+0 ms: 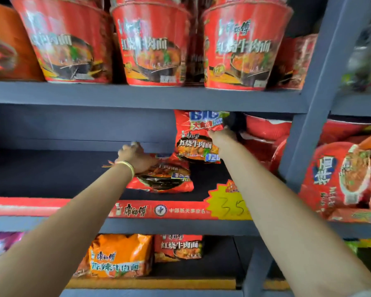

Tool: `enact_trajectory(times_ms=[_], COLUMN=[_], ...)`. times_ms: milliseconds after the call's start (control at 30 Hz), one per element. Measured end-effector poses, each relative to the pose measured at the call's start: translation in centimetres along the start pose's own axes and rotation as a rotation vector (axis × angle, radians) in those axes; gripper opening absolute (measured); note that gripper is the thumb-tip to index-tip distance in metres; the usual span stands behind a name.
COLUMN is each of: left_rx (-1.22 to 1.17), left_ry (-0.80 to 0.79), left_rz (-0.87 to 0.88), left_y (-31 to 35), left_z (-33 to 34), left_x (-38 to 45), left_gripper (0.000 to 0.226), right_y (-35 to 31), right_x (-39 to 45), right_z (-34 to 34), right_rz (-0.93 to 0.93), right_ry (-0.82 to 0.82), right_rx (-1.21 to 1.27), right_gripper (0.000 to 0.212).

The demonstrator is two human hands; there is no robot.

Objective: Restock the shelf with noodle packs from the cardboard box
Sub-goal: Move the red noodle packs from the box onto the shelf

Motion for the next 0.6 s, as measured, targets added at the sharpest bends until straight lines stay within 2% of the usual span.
enact_trajectory(times_ms=[33, 67, 167, 200, 300, 367, 500, 600], left_rx=[0.038, -0.034, -0.519, -0.610, -0.708, -0.767, -0.787, -0.793], left_ry=[0.081, 0.086, -0.098, -0.150, -0.251, -0.249, -0.252, -0.276], left_rz=[0.064, 0.128, 0.067, 0.029, -0.008, -0.009, -0.010, -0.035], left_y=[1.5, 3.2, 7.3, 8.0, 9.2, 9.9, 9.7, 9.4], left_z=[-0.1, 0.2, 2.1, 3.0, 5.2, 5.8, 6.7, 7.1], left_x=[-0.5, -1.0, -1.6, -1.3, -0.7, -0.3, 1.7, 2.4], left_gripper=[0.071, 0.061, 0.014, 0.007, 0.014, 0.014, 0.050, 0.016], right_y=[-0.1, -0.2, 0.2, 0.5, 0.5, 0.5, 1.0, 1.5], right_x=[-0.1, -0.1, 0.0, 0.2, 0.7, 1.1, 2.1, 2.5], right_z=[0.2, 0.4, 0.4, 0.4, 0.2, -0.2, 0.6, 1.8], right_rz=[0.016, 0.035, 0.086, 0.083, 0.035, -0.018, -0.068, -0.058], right_ry=[0.003, 0.005, 0.011, 0.026, 0.085, 0.157, 0.175, 0.117], right_rx=[0.001, 0.018, 0.060, 0.080, 0.118, 0.013, -0.241, -0.321], right_gripper=[0.059, 0.056, 0.054, 0.055, 0.057, 0.056, 0.043, 0.043])
Point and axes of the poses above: each hand's wrist, its own x-axis towards the middle knuckle, its own z-axis out of the palm, y = z × x, the point moved 4 cm from there along x, towards the middle knuckle, and after that the axes turned 10 degrees about -x, right-handed, at the moved point
